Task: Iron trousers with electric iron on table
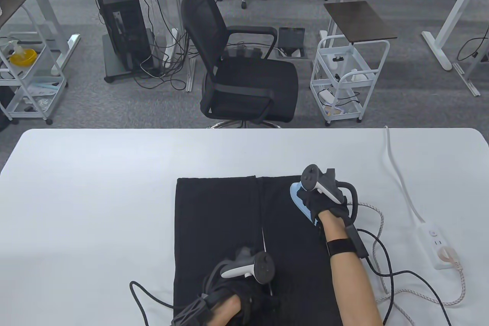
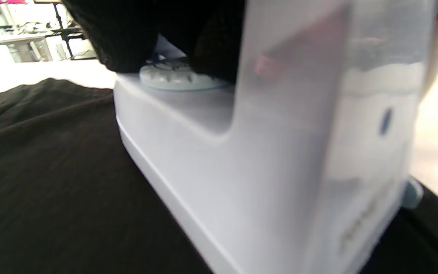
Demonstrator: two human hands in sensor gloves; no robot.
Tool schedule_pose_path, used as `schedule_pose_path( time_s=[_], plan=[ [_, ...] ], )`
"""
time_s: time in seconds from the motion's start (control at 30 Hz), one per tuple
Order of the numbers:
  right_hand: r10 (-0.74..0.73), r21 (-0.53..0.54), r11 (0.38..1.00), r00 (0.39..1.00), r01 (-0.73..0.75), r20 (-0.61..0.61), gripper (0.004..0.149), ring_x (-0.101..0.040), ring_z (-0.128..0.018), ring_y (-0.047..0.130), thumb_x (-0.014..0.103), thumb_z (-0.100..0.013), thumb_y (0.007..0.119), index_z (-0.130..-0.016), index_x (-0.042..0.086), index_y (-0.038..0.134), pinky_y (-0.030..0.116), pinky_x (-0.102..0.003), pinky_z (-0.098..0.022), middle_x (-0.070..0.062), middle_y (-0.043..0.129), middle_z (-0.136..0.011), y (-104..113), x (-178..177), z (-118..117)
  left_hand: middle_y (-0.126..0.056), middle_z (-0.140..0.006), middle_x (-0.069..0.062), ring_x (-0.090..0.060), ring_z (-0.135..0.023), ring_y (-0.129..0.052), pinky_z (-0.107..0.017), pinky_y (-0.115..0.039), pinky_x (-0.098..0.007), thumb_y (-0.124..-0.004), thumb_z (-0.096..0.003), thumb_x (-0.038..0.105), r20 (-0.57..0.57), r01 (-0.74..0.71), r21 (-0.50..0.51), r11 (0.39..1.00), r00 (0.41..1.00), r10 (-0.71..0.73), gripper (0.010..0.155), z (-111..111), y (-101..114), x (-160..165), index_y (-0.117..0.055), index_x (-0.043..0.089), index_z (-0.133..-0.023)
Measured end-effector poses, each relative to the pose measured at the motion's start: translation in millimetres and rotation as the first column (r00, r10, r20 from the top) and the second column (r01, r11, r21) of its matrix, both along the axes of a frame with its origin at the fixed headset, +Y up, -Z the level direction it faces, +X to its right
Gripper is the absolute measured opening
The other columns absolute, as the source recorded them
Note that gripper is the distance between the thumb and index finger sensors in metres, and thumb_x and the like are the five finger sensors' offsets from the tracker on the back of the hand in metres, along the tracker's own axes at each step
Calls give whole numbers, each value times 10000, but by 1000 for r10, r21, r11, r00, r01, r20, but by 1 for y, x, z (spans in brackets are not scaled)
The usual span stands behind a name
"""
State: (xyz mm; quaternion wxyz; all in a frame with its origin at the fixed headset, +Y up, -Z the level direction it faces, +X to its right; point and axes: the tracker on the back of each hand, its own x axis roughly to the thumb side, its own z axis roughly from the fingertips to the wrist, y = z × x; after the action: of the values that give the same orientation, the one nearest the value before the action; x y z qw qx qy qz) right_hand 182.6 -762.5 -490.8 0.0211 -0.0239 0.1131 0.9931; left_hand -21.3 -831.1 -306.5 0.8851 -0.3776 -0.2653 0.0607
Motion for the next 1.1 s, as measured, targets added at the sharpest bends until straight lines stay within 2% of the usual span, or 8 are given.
schedule_pose_path(
  time_s=[0.13,0.4,0.63,0.73,0.77,0.9,1.03,1.1],
  plan=[
    [-14,-27,1000,996,11,-93,559,-85,-365,952,506,-584,778,-954,111,641,861,-473,-421,98,883,-535,0,-4,26,309,-1007,-331,-637,-860,250,-529,-48,-850,-661,-606,658,-5,-4,-3,1000,1000,4,1096,0,0,-1,153,110,-1095],
    [-9,-21,1000,953,3,-303,560,-77,-356,951,508,-586,775,-955,109,641,866,-464,-416,100,883,-527,1,-4,118,318,-1001,-319,-619,-856,266,-527,-29,-842,-661,-606,657,-15,-9,-13,1000,1000,8,1105,0,-1,-2,166,101,-1084],
    [-8,-22,1000,930,0,-368,565,-79,-359,953,510,-587,773,-956,104,637,864,-465,-418,98,883,-531,0,2,175,322,-999,-315,-612,-855,271,-526,-24,-839,-659,-606,659,-16,-9,-18,1000,1000,8,1105,-1,-1,-3,169,102,-1081],
    [-10,-16,1000,925,4,-380,567,-79,-358,955,511,-585,776,-955,104,640,865,-466,-414,98,886,-530,1,3,178,323,-997,-316,-614,-853,272,-525,-26,-841,-656,-607,658,-13,-6,-19,1000,1000,6,1103,-1,-1,-3,169,100,-1081],
    [-26,-41,999,926,11,-376,564,-83,-360,955,508,-586,778,-954,104,641,864,-468,-415,95,886,-531,1,4,176,325,-996,-317,-616,-851,272,-523,-25,-842,-656,-607,658,-13,-6,-20,1000,1000,6,1104,-1,-1,-3,171,100,-1080],
    [-21,-21,1000,932,14,-361,567,-81,-358,957,512,-584,781,-954,104,646,866,-468,-410,97,890,-530,0,3,162,325,-995,-319,-618,-849,271,-522,-27,-843,-656,-608,657,-11,-6,-20,1000,1000,6,1103,-1,-1,-3,170,98,-1080],
    [-17,-7,1000,950,15,-311,567,-81,-356,959,513,-582,782,-953,104,651,868,-466,-407,97,892,-529,0,3,131,326,-993,-320,-619,-848,272,-521,-26,-844,-656,-609,656,-9,-5,-21,1000,1000,5,1104,-1,-1,-2,171,97,-1079],
    [-14,1,1000,964,15,-265,569,-81,-356,959,513,-580,783,-953,103,653,868,-466,-406,97,893,-527,1,3,107,326,-994,-321,-621,-847,271,-520,-27,-845,-656,-608,656,-8,-6,-20,1000,1000,6,1105,-1,-2,-2,171,95,-1080]
  ],
)
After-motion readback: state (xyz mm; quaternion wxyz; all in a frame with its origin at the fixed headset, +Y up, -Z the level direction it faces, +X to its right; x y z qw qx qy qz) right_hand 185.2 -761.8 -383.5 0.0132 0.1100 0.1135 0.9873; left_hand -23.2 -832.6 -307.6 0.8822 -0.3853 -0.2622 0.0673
